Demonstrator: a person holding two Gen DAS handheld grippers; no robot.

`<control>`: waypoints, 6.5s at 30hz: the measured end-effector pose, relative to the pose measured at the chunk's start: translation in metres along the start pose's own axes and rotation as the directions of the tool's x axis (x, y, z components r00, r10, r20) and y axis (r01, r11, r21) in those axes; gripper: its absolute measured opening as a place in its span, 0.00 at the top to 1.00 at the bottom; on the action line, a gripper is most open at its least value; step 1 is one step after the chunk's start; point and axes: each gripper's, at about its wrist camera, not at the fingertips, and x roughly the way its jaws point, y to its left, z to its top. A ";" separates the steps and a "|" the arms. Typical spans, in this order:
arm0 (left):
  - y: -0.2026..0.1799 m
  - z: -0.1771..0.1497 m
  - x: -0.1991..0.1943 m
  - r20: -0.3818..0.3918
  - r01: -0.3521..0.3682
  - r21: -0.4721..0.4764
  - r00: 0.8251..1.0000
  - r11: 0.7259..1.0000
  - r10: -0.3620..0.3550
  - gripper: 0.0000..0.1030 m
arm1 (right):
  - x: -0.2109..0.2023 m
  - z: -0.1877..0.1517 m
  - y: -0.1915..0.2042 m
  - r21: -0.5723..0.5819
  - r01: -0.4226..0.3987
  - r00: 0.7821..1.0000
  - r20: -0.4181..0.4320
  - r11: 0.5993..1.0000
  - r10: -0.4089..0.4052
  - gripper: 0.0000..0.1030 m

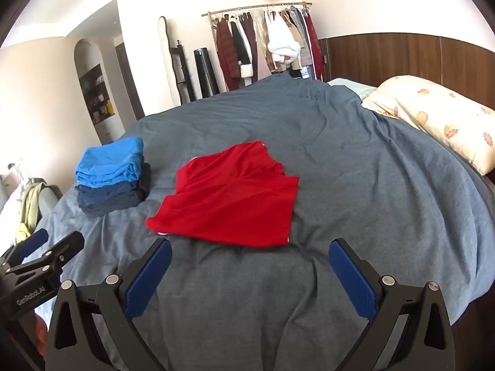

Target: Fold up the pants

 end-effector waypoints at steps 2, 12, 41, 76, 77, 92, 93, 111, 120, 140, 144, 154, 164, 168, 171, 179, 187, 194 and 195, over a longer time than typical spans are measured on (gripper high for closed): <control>0.000 0.000 0.001 -0.006 0.006 -0.004 1.000 1.000 -0.006 0.00 | 0.000 0.000 0.000 0.004 0.000 1.000 0.000 1.000 0.000 0.00; -0.004 -0.001 0.000 -0.003 0.028 -0.013 1.000 1.000 -0.028 0.00 | 0.002 0.000 -0.001 -0.008 -0.003 1.000 0.001 1.000 0.003 0.00; 0.004 0.003 -0.011 0.043 0.023 -0.016 0.999 1.000 -0.022 0.00 | -0.001 0.004 0.006 -0.021 -0.003 1.000 0.015 1.000 0.003 0.00; 0.004 0.003 -0.015 0.043 0.026 -0.015 0.999 1.000 -0.025 0.00 | -0.001 0.004 0.008 -0.019 -0.005 1.000 0.013 1.000 0.005 0.00; 0.004 0.003 -0.014 0.043 0.026 -0.015 0.999 1.000 -0.025 0.00 | -0.001 0.004 0.007 -0.019 -0.005 1.000 0.013 1.000 0.005 0.00; 0.002 0.002 0.001 0.017 0.005 -0.031 1.000 1.000 -0.004 0.00 | 0.006 -0.004 0.013 -0.023 -0.012 1.000 -0.011 1.000 0.012 0.00; 0.002 0.002 0.003 0.017 0.001 -0.032 1.000 0.999 0.000 0.00 | 0.008 -0.005 0.013 -0.023 -0.013 1.000 -0.015 1.000 0.012 0.00; -0.012 0.044 0.102 0.027 -0.021 0.026 0.999 0.999 0.020 0.00 | 0.103 0.040 -0.002 -0.040 -0.031 0.999 -0.034 0.999 0.030 0.00; 0.000 0.085 0.179 -0.015 -0.032 -0.019 0.999 0.999 0.032 0.06 | 0.182 0.084 0.002 -0.066 -0.005 0.995 -0.102 0.998 -0.002 0.00; 0.000 0.165 0.308 -0.189 -0.100 -0.047 0.978 0.994 0.090 0.27 | 0.316 0.210 -0.012 -0.072 0.075 0.972 -0.218 0.995 -0.089 0.06; -0.002 0.165 0.343 -0.225 -0.113 -0.029 0.969 0.993 0.104 0.37 | 0.358 0.218 -0.020 -0.071 0.066 0.967 -0.242 0.995 -0.081 0.11; 0.016 0.146 0.406 -0.345 -0.157 -0.082 0.931 0.984 0.120 0.50 | 0.441 0.211 -0.023 -0.065 0.047 0.942 -0.329 0.997 -0.066 0.26; 0.011 0.131 0.433 -0.401 -0.109 -0.097 0.914 0.989 0.062 0.51 | 0.488 0.205 -0.032 -0.029 0.047 0.923 -0.382 0.998 -0.055 0.47; 0.012 0.126 0.441 -0.418 -0.091 -0.124 0.908 0.988 0.031 0.51 | 0.499 0.201 -0.033 -0.013 0.027 0.913 -0.407 1.000 -0.030 0.49; 0.012 0.124 0.449 -0.435 -0.074 -0.131 0.900 0.989 0.010 0.51 | 0.506 0.197 -0.031 -0.024 0.023 0.906 -0.422 0.999 -0.030 0.53; 0.005 0.124 0.457 -0.443 -0.056 -0.086 0.896 0.995 0.012 0.67 | 0.519 0.189 -0.036 0.002 0.025 0.891 -0.454 1.000 -0.021 0.59; 0.007 0.137 0.438 -0.419 -0.075 -0.094 0.908 0.993 0.029 0.71 | 0.519 0.192 -0.031 -0.011 -0.019 0.881 -0.473 1.000 0.011 0.91; 0.007 0.151 0.436 -0.368 -0.100 -0.083 0.928 0.991 0.063 0.71 | 0.495 0.209 -0.026 -0.077 0.068 0.925 -0.369 0.995 -0.092 0.94; 0.007 0.149 0.439 -0.374 -0.102 -0.082 0.925 0.991 0.064 0.71 | 0.494 0.211 -0.025 -0.090 0.086 0.929 -0.351 0.992 -0.112 0.94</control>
